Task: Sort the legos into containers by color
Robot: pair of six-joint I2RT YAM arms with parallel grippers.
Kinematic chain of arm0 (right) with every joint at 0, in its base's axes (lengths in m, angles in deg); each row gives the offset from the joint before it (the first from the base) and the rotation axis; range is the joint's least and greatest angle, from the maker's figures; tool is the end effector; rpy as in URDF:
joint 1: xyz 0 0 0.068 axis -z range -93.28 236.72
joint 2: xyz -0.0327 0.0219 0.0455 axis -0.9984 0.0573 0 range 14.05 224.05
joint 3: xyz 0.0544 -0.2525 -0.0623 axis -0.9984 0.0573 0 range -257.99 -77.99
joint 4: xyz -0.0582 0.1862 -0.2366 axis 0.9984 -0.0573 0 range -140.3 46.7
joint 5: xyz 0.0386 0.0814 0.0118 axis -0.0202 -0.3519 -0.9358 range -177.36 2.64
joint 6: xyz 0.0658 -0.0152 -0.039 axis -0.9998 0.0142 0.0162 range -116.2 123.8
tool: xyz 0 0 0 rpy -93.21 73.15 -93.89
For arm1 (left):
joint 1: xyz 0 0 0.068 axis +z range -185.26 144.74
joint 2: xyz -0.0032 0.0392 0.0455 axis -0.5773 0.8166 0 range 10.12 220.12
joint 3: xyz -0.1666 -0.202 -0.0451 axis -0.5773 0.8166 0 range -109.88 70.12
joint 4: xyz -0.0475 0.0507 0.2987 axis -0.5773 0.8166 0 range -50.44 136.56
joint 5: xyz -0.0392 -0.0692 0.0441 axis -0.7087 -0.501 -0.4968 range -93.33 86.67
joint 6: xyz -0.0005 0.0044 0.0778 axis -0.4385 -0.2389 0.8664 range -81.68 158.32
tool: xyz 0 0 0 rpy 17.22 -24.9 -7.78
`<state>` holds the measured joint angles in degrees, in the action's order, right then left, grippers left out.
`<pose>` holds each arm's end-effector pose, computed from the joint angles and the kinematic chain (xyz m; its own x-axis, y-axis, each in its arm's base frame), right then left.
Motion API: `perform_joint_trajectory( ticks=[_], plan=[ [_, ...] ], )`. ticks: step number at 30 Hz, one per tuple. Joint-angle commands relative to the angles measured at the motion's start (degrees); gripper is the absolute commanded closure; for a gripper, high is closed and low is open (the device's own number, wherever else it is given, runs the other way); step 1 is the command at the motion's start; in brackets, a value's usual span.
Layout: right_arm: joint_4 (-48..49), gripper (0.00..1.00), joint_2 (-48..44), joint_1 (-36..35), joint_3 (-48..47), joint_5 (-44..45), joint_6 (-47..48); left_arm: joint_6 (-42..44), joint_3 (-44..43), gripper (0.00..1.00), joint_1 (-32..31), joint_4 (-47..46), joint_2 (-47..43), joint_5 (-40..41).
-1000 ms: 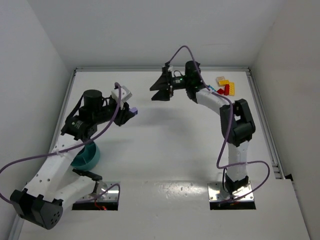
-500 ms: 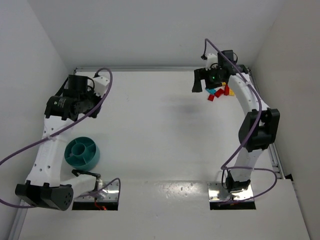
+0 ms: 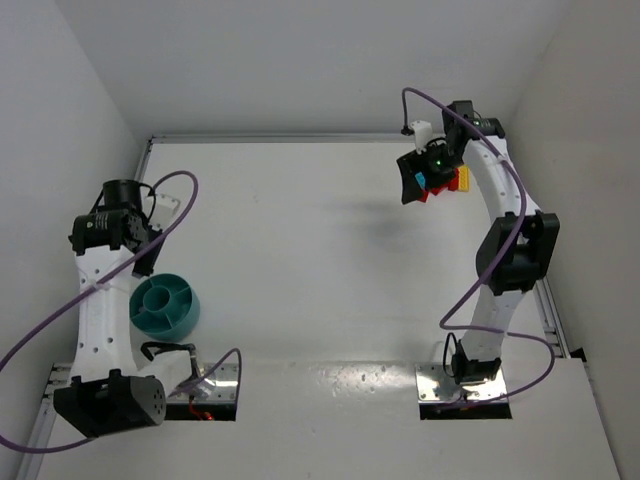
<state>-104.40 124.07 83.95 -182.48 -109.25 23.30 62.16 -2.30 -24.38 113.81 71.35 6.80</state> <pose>0.4571 0.0470 0.2615 -0.8000 -0.3488 -0.4882 -0.4876 0.8521 0.1901 0.2288 0.0559 0.3297 -0.9075 0.2307 -0.3509 0.1124 0.9385 0.3265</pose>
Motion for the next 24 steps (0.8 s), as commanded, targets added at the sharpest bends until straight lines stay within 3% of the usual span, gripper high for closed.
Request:
perform_joint_trajectory(
  ticks=[1,5,8,13,24],
  plan=[
    [-7.79,0.17,4.41,0.13,-6.40,-4.38,2.82,3.49,2.27,1.00,4.93,-0.34,-1.12,1.82],
    [-9.57,0.18,6.44,0.13,-8.28,-3.34,2.82,6.57,4.31,1.00,11.26,-1.05,-1.12,-1.25],
    [-9.56,0.06,6.44,0.13,-7.67,-2.81,2.82,9.47,4.84,1.00,16.71,-1.05,1.77,-4.85],
    [-9.04,0.00,5.91,-0.49,-6.17,-0.97,2.82,14.30,4.84,1.00,23.74,-0.52,5.91,-10.83],
    [-7.98,0.00,5.38,-0.49,-4.94,0.70,2.29,17.03,8.43,0.92,25.16,-3.24,9.17,-14.70]
  ],
)
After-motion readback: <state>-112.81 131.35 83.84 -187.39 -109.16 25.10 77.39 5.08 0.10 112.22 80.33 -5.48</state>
